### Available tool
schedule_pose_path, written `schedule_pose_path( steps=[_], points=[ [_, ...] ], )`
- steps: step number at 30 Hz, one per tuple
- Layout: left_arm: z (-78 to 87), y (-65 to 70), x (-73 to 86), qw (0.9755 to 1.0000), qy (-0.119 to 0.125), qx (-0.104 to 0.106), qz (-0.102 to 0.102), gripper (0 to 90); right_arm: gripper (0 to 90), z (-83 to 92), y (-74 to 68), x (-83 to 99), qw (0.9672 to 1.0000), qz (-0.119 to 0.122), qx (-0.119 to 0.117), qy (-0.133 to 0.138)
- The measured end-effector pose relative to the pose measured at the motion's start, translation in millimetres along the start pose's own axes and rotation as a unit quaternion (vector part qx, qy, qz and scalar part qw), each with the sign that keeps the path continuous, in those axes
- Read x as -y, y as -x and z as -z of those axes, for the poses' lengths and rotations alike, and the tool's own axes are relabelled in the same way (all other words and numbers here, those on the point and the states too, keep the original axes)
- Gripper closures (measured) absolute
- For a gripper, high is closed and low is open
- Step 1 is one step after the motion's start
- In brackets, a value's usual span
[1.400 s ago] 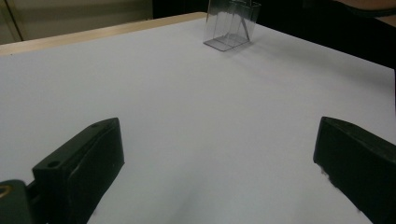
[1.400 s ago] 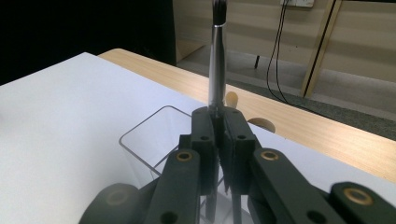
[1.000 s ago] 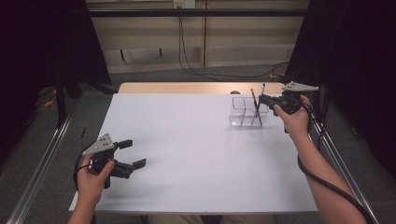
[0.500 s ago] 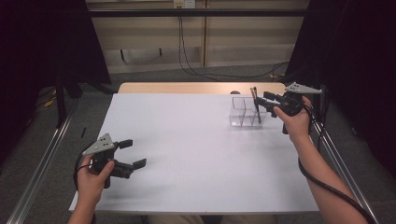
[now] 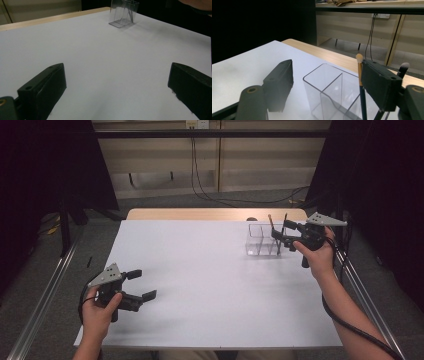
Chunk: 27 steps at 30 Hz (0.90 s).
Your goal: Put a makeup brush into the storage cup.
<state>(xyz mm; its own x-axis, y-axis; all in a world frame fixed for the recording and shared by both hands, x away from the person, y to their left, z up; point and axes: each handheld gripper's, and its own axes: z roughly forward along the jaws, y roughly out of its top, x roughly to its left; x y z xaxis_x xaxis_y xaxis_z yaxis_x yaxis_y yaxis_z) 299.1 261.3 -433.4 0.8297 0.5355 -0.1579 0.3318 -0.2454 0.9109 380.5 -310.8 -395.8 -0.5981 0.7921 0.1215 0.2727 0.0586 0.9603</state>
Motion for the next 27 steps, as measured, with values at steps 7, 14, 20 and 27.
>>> schedule_pose_path(
  steps=[7,14,20,27],
  points=[
    [-4.7,1.1,-2.3,1.0000,0.004,0.004,-0.001,1.7,18.7,10.4,-9.2,3.5,0.9999,0.011,-0.007,-0.005],
    [-4.1,-0.6,-1.1,1.0000,0.001,0.007,0.000,1.7,14.0,16.6,-17.2,9.7,0.9997,0.015,-0.016,-0.011],
    [-5.6,-0.9,-1.0,1.0000,0.004,0.004,0.000,1.7,9.7,20.2,-29.0,15.2,0.9992,0.025,-0.023,-0.020],
    [-5.0,2.5,-0.9,1.0000,0.003,0.007,-0.002,1.7,5.8,24.2,-37.2,20.0,0.9988,0.029,-0.030,-0.023]
  ],
)
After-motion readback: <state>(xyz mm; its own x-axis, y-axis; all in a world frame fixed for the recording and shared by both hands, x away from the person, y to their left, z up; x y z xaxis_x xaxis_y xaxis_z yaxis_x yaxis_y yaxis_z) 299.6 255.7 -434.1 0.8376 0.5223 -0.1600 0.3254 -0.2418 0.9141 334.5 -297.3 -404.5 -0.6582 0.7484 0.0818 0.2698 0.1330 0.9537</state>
